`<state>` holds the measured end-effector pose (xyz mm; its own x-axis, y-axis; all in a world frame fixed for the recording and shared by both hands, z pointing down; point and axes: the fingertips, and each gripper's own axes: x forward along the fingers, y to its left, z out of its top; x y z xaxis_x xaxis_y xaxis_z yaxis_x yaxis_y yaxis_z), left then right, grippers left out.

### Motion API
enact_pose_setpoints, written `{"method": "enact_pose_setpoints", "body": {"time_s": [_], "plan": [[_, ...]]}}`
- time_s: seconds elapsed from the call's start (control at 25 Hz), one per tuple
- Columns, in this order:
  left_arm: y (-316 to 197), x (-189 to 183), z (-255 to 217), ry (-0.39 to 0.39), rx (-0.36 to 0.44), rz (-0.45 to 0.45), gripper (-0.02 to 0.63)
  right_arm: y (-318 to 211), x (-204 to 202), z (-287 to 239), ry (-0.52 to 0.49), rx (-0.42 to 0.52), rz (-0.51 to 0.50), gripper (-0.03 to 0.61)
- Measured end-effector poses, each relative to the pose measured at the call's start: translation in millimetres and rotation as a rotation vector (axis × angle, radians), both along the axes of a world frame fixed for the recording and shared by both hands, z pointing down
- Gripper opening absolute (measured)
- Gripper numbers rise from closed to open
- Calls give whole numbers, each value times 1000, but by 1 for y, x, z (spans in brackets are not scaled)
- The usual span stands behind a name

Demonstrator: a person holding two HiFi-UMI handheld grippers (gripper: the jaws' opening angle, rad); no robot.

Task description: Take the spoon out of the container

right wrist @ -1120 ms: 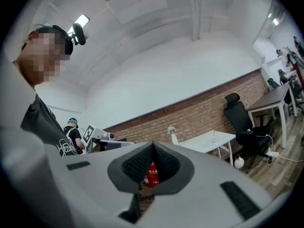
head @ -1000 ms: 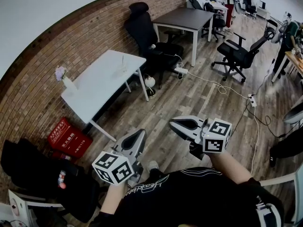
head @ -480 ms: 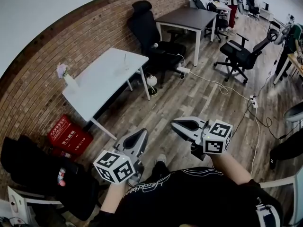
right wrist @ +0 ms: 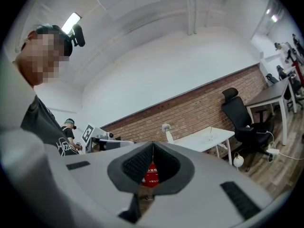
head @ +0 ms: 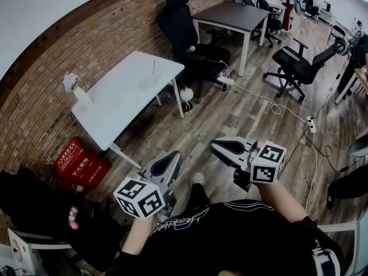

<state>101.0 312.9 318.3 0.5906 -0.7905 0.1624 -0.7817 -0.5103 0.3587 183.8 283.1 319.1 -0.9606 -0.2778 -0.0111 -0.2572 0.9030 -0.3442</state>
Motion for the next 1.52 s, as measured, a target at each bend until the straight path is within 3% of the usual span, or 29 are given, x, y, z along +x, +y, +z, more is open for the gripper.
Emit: {"method": "enact_pose_setpoints", "body": {"time_s": [0.48,0.8,1.08,1.52], "plan": [[-200,-82,2,25,-49,18,5,-193,-74,6,3,-84,33,-3],[-323,-142,-5,61,-48,19,5,-313,-130,-7,19,-71,46,-3],[-365,-162,6,72,-67,-5,5,-354,-143,1,-2,-102,61,-3],[-403,-199,29,49,-101,-121,5,-400,-176,17,-17,-140,-16,-3]]}}
